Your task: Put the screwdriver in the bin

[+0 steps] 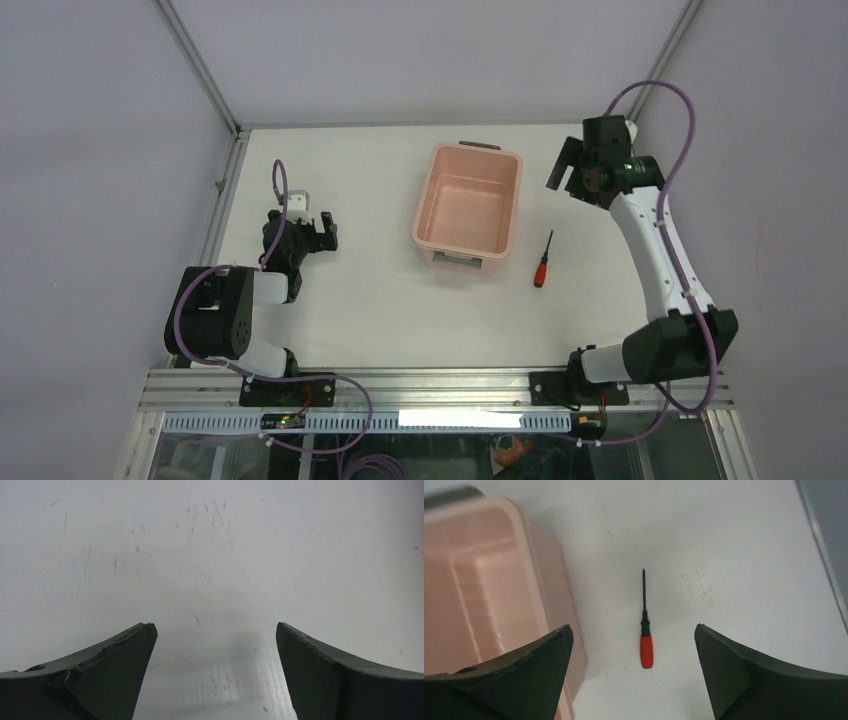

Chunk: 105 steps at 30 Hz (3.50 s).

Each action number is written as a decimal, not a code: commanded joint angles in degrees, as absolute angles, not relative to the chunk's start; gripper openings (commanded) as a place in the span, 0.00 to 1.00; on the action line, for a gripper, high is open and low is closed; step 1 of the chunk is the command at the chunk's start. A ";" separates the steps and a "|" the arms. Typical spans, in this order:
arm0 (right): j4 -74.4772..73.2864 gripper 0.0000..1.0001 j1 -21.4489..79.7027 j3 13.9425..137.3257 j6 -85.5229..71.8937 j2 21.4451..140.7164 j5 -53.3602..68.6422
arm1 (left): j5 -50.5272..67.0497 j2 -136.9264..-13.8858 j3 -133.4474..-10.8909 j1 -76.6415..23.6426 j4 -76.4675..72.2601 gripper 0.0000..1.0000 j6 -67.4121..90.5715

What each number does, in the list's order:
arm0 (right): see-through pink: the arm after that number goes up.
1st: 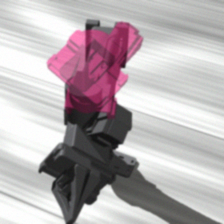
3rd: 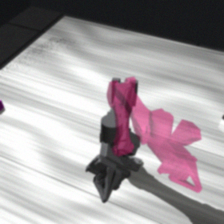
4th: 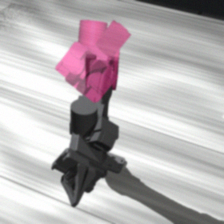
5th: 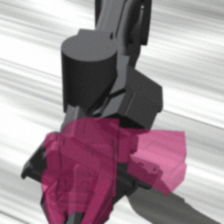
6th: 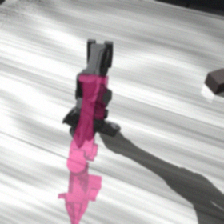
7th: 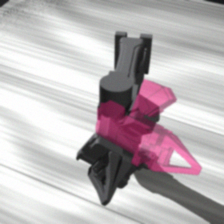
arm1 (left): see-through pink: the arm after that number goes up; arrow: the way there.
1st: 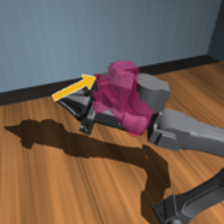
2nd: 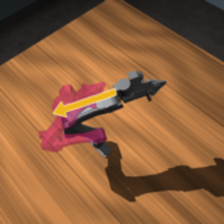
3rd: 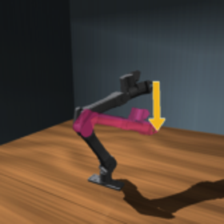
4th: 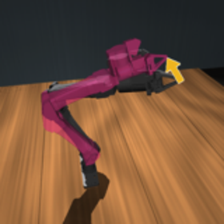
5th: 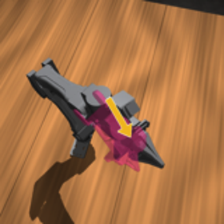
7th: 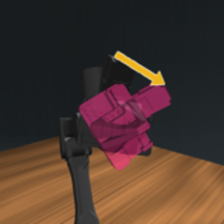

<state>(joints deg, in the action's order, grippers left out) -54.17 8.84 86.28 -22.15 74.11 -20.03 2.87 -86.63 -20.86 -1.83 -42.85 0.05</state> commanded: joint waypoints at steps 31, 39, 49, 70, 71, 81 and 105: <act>-70.92 0.00 5.33 86.14 -13.64 95.31 -4.03 | 2.64 -86.38 -21.95 -1.97 -46.21 0.99 0.70; -85.60 0.00 5.27 108.03 -14.60 94.65 -1.81 | 2.63 -86.37 -21.97 -1.96 -46.13 0.99 0.70; -68.59 0.00 19.11 111.76 -27.25 96.25 6.55 | 2.59 -86.34 -21.97 -2.02 -46.14 0.99 0.70; -52.56 0.01 31.65 96.78 -30.85 119.71 -6.68 | 2.67 -86.48 -21.89 -1.97 -46.50 0.99 0.70; -51.96 0.02 31.64 96.18 -31.07 120.57 -6.82 | 2.63 -86.48 -21.89 -1.98 -46.54 0.99 0.70; -51.24 0.40 31.73 93.97 -33.12 119.93 -11.23 | 2.65 -86.46 -21.88 -1.99 -46.49 0.99 0.70; -37.33 0.99 31.26 85.48 -18.60 78.30 -13.82 | 2.64 -86.44 -21.88 -1.99 -46.46 0.99 0.70</act>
<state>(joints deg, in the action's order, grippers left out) -45.34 33.52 91.85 -23.46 89.14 -12.27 2.87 -86.63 -20.86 -1.83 -42.87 0.05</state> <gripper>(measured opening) 0.990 0.990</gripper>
